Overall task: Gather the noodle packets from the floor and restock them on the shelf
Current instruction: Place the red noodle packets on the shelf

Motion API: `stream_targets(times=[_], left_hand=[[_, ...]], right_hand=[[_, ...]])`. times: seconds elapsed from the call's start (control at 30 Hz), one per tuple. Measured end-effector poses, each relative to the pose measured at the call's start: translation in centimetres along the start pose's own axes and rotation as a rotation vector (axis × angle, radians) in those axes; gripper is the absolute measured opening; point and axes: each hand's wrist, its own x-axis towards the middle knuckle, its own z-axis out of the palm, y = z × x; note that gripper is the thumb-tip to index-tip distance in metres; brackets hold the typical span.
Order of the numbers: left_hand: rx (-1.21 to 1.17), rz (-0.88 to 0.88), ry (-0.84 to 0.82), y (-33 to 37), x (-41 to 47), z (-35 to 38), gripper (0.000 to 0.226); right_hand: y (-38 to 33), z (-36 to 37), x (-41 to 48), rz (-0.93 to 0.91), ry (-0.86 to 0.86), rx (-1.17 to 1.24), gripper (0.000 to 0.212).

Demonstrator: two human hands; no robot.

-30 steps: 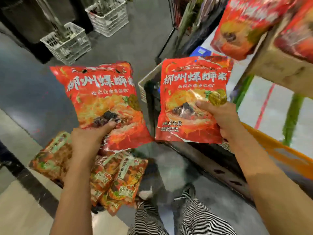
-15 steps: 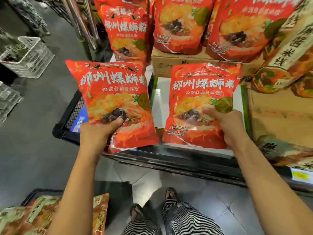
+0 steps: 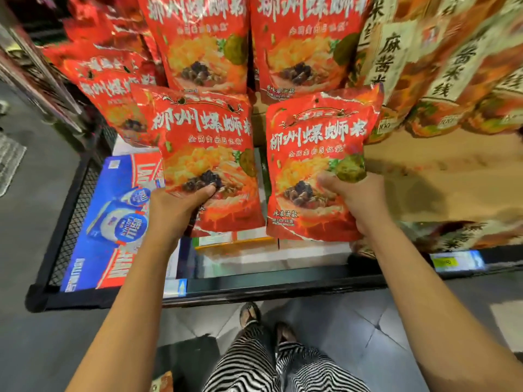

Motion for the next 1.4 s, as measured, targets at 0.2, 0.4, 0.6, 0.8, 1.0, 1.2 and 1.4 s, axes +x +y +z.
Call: stream_targets(times=[0.2,0.4,0.6,0.8,1.0,1.2,1.4], left_hand=[[-0.063,0.02,-0.125,0.9,4.5,2.4,0.022],[-0.103,-0.019,-0.192,0.5,10.3,3.3,0.021],[-0.155,-0.14,-0.288,-1.4,15.4,3.6,0.024],[-0.104,-0.215,-0.333,-4.0,17.9,4.0,0.051],[-0.057,-0.19,-0.273,-2.1,18.2,3.0,0.067],[-0.276,-0.15,-0.205,1.0,19.1,3.5,0.066],[-0.294,-0.158,-0.207,1.3,18.6,3.8,0.049]], right_hand=[[-0.7,1.2,3.0,-0.033,0.116,-0.012,0.026],[-2.3,4.1,6.9,-0.049,0.167,0.001,0.03],[-2.4,6.5,10.2,-0.032,0.17,-0.028,0.024],[0.2,4.9,11.8,0.084,0.101,-0.124,0.085],[-2.3,2.9,12.8,0.117,-0.065,0.015,0.105],[-4.7,1.6,14.9,0.122,-0.227,0.16,0.09],[-4.8,2.0,15.5,0.159,-0.164,0.055,0.052]])
